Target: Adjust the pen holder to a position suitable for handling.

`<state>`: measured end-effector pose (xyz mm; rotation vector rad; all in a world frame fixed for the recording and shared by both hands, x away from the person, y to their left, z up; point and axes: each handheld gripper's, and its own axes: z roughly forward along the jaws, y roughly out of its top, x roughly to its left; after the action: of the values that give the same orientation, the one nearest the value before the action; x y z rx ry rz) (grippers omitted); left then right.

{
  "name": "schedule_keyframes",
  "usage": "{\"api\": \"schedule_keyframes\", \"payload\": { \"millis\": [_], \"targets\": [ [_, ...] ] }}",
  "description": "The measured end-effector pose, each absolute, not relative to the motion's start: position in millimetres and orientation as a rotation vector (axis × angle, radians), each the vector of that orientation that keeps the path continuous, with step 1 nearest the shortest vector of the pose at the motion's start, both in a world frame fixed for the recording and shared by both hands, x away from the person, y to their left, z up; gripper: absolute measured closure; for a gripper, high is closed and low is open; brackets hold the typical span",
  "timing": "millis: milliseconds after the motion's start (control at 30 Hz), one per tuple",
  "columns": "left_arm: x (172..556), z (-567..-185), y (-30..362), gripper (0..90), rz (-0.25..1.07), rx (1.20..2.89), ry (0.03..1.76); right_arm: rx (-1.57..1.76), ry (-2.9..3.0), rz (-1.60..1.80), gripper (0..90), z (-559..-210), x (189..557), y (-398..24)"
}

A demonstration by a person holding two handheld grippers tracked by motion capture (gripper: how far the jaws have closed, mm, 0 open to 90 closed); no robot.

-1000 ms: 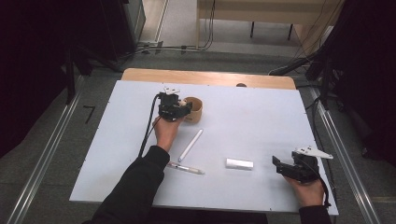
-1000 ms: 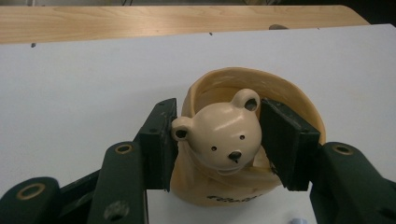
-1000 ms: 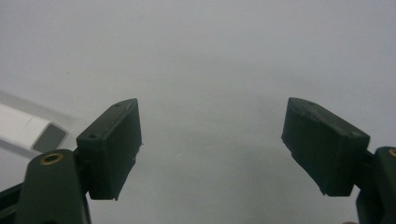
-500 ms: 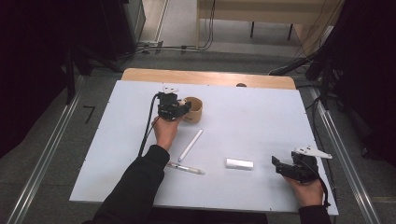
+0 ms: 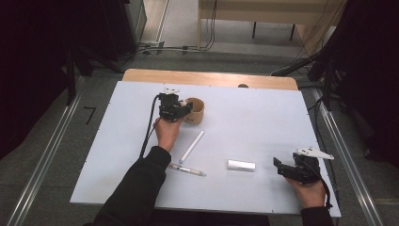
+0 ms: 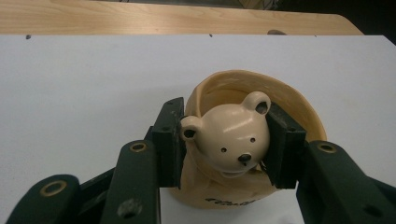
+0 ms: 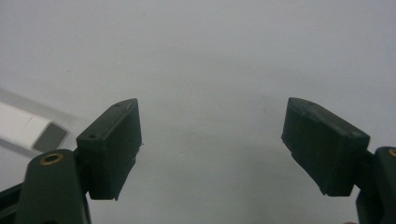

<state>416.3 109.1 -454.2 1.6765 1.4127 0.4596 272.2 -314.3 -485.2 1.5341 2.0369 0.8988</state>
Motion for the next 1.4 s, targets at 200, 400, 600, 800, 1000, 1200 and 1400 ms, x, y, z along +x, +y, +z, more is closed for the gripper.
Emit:
{"api": "schedule_keyframes", "payload": {
  "millis": [200, 400, 600, 800, 1000, 1200, 1400],
  "targets": [
    [416, -455, 104, 55.7, 0.442, 1.672, 1.402, 1.538, 2.035, 0.898, 18.3, -485, 272, -314],
    [414, -456, 92, 55.6, 0.423, 1.688, 1.374, 1.54, 2.035, 0.899, 18.3, -485, 272, -315],
    [411, -456, 76, 55.6, 0.403, 1.708, 1.341, 1.54, 2.037, 0.899, 18.3, -485, 272, -315],
    [408, -456, 57, 55.7, 0.382, 1.728, 1.305, 1.536, 2.041, 0.9, 18.3, -485, 272, -315],
    [404, -456, 37, 55.7, 0.36, 1.749, 1.271, 1.536, 2.042, 0.902, 18.3, -485, 272, -315],
    [397, -456, 17, 55.7, 0.329, 1.771, 1.233, 1.536, 2.041, 0.903, 18.3, -485, 272, -315],
    [389, -456, 5, 55.7, 0.297, 1.794, 1.21, 1.537, 2.041, 0.905, 18.3, -485, 273, -315]
  ]
}}
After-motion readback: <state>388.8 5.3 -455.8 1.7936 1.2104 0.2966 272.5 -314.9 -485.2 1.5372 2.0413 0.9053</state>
